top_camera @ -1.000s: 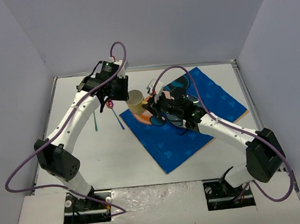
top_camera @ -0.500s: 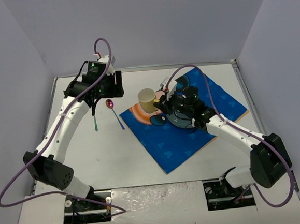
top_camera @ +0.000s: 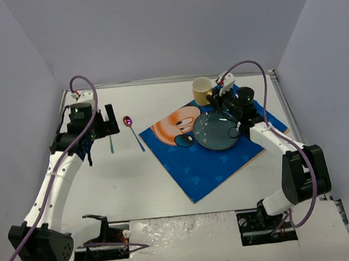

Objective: Set the dinner table for one person

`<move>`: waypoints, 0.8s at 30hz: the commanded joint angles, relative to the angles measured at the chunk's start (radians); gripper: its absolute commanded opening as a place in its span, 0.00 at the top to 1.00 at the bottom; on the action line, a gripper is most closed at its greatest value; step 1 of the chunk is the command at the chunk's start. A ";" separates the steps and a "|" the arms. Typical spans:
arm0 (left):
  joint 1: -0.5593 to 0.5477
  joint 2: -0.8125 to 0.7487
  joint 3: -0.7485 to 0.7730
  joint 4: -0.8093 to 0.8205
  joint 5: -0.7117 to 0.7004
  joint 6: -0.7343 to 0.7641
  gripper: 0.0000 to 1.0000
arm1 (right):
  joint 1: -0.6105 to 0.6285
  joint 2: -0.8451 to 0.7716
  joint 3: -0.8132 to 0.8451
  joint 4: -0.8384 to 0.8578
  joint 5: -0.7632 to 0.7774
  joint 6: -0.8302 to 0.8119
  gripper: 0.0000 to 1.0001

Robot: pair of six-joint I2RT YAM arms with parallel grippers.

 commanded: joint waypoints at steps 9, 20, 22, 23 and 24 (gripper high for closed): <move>0.040 -0.007 -0.088 0.168 -0.127 0.058 0.03 | -0.212 0.246 0.269 0.331 -0.036 -0.010 1.00; 0.057 0.033 -0.101 0.180 -0.196 0.064 0.03 | -0.300 0.447 0.427 0.398 -0.102 -0.008 1.00; 0.058 0.041 -0.101 0.181 -0.207 0.067 0.03 | -0.304 0.499 0.462 0.406 -0.112 -0.012 1.00; 0.059 0.043 -0.104 0.184 -0.213 0.069 0.03 | -0.306 0.518 0.474 0.413 -0.116 -0.012 1.00; 0.061 0.042 -0.108 0.189 -0.221 0.072 0.03 | -0.307 0.535 0.485 0.420 -0.118 -0.010 1.00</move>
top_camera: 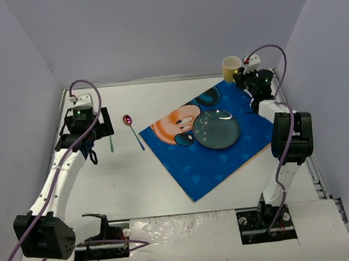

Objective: Set the dinner table for one person

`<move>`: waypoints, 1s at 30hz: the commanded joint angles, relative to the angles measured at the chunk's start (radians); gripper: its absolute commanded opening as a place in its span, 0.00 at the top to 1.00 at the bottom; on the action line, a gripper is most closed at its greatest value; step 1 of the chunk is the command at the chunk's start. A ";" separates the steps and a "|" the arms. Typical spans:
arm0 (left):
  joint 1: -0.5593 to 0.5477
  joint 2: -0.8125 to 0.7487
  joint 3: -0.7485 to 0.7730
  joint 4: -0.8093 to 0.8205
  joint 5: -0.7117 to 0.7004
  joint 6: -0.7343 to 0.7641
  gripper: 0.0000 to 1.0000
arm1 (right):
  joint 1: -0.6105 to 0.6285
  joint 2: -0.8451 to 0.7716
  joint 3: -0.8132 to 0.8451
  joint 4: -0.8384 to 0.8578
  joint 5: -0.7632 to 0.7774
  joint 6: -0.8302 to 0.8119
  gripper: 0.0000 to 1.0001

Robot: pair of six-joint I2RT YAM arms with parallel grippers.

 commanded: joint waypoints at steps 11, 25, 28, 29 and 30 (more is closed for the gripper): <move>0.031 0.015 -0.003 0.095 -0.062 0.027 0.03 | -0.018 0.138 0.168 0.265 -0.074 -0.012 1.00; 0.031 0.028 -0.008 0.105 -0.058 0.029 0.03 | -0.046 0.208 0.145 0.293 -0.092 -0.021 1.00; 0.030 0.034 -0.007 0.105 -0.054 0.029 0.03 | -0.050 0.231 0.142 0.301 -0.093 -0.024 1.00; 0.029 0.035 -0.006 0.105 -0.054 0.030 0.03 | -0.053 0.236 0.135 0.307 -0.093 -0.022 1.00; 0.030 0.036 -0.006 0.105 -0.054 0.029 0.03 | -0.055 0.240 0.125 0.313 -0.092 -0.021 0.99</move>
